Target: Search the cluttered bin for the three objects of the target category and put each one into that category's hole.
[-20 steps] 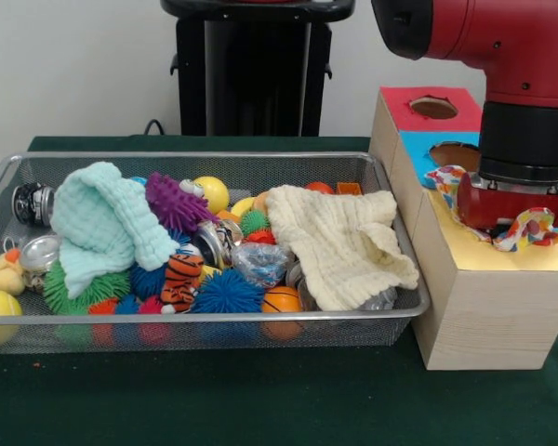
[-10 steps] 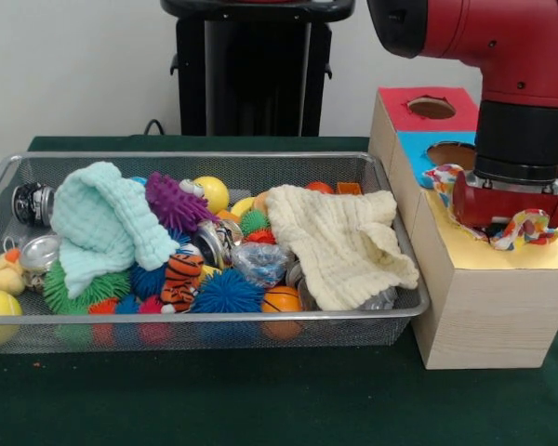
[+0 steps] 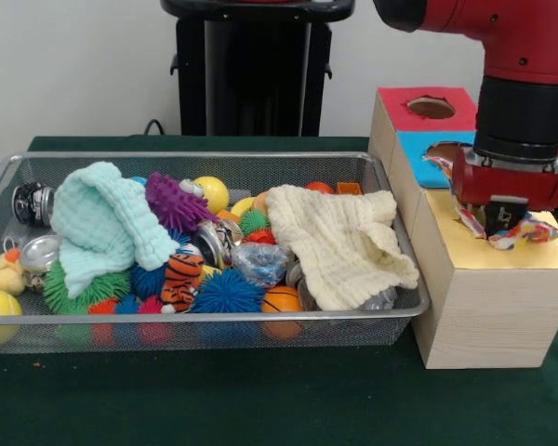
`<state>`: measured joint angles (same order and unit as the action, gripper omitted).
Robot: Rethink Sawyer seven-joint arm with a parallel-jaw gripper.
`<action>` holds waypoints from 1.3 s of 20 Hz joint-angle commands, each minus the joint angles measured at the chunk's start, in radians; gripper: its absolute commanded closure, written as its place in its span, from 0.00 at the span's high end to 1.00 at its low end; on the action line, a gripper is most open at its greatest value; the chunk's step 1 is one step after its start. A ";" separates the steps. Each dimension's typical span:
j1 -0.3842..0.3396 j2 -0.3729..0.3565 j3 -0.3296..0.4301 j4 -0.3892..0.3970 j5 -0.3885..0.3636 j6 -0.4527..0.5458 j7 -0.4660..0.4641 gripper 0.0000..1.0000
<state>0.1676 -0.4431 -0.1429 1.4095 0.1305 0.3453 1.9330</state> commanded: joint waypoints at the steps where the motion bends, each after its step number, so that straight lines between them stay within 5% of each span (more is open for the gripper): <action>1: -0.039 -0.076 0.056 0.092 0.050 0.137 0.162 0.00; 26: -0.017 -0.240 0.019 0.104 0.075 0.366 0.173 0.00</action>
<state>0.1660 -0.6638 -0.1442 1.4428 0.1788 0.5567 1.9330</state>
